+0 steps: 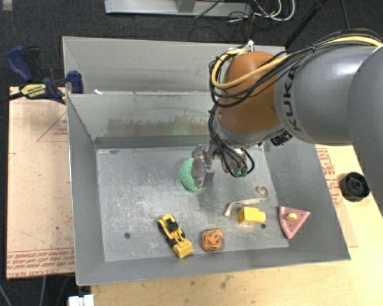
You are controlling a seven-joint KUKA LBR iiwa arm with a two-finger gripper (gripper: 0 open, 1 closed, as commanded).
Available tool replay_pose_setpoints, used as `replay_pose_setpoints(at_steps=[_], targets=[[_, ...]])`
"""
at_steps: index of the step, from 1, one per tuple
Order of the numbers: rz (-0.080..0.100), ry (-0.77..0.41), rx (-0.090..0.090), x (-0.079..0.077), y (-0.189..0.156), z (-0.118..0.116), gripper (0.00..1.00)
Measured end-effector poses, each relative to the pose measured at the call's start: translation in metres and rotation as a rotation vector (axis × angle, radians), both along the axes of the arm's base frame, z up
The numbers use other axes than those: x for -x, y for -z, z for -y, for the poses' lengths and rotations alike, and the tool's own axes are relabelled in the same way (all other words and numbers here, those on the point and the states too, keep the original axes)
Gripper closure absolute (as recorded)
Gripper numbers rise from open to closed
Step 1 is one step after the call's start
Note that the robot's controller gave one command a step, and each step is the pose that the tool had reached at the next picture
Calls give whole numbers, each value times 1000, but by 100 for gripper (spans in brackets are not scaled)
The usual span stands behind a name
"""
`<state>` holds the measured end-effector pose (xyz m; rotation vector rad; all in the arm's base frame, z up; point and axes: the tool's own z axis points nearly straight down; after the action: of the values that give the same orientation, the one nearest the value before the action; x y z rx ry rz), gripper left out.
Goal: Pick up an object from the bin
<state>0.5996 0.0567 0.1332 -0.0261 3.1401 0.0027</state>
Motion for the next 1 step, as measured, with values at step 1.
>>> replay_pose_setpoints(at_steps=[1], targets=[[0,0,0,0,0,0,0]])
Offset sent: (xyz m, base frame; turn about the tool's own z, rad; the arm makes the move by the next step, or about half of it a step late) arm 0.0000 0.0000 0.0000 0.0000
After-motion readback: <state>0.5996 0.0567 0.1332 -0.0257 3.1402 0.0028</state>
